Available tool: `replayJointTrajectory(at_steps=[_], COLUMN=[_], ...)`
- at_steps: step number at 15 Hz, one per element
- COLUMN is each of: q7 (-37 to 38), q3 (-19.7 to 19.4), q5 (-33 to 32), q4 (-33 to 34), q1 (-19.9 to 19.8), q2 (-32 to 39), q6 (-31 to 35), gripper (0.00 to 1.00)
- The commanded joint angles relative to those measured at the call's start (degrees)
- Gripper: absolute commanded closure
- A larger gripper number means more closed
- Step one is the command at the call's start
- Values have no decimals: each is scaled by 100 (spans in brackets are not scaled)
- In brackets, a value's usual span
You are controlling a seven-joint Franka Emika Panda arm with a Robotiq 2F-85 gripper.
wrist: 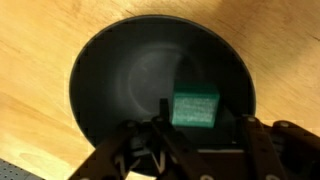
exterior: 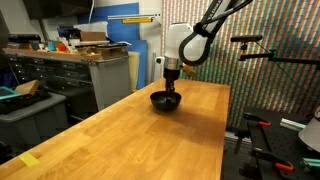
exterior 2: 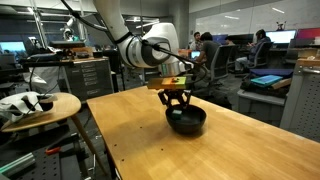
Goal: Place the green block inside the black bowl
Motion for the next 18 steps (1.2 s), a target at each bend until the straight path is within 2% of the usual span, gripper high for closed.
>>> replayJointTrajectory(at_steps=[1,3,7,18], q7=[311,365,444,685], q3=[-189,-239,-306,-244], q5=[-225,-258,-256,-70], q4=[14,82,270,1386], q1=[102,90,79,72], q2=[15,6,-89,-491], q6=[184,175,-68,-2725], gripper=[14,1,0,0])
